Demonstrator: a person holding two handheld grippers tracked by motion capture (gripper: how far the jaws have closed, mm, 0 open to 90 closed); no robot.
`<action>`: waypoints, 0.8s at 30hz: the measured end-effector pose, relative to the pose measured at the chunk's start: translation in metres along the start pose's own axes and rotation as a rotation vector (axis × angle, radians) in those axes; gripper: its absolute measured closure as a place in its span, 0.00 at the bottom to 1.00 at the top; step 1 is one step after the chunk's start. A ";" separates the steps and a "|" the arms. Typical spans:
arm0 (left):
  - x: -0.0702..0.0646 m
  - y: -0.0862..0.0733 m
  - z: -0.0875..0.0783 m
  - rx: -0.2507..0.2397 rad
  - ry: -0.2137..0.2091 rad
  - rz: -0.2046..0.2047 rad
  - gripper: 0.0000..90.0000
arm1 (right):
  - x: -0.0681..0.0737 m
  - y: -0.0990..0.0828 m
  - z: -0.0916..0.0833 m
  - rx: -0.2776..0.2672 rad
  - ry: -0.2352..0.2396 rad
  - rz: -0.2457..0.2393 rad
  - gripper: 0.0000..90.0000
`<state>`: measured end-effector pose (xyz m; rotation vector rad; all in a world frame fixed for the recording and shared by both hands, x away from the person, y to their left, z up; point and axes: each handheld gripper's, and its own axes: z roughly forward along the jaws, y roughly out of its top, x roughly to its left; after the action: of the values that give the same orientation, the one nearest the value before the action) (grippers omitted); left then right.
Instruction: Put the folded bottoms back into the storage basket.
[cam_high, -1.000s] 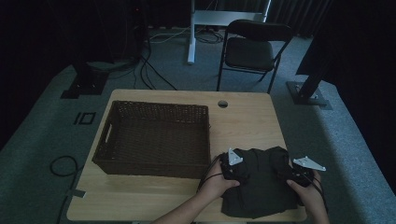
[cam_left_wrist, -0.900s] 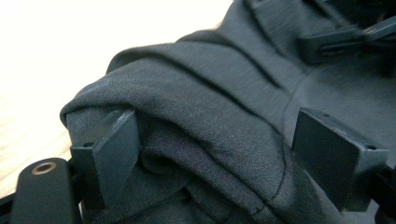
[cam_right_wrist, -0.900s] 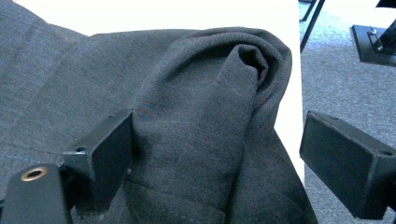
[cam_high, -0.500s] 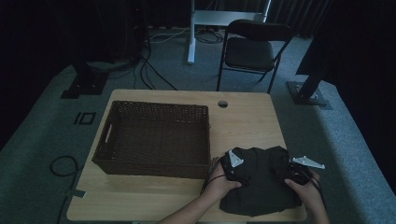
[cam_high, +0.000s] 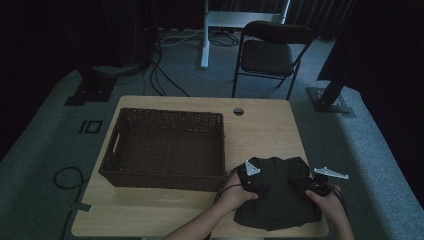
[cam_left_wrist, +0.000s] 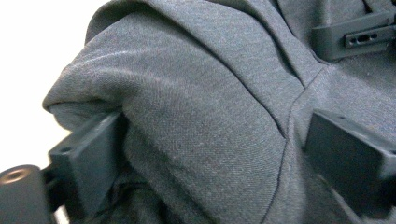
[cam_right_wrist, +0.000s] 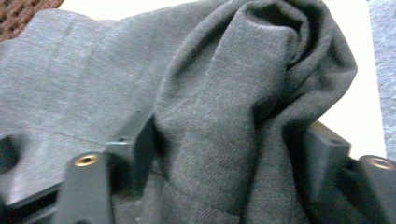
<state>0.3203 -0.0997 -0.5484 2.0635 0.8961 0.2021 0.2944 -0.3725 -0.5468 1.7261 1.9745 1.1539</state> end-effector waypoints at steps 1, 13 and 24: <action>-0.001 0.000 0.001 -0.002 0.004 0.012 0.15 | 0.000 0.001 0.000 0.006 0.016 0.007 0.42; -0.011 0.015 -0.008 0.013 -0.023 0.057 0.60 | 0.018 0.003 -0.006 -0.020 -0.011 0.015 0.71; -0.014 0.037 -0.028 -0.015 -0.070 0.067 0.63 | 0.027 0.016 -0.032 -0.107 0.026 0.019 0.74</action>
<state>0.3168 -0.1047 -0.5003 2.0749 0.7821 0.1713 0.2774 -0.3604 -0.5073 1.6878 1.8783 1.2701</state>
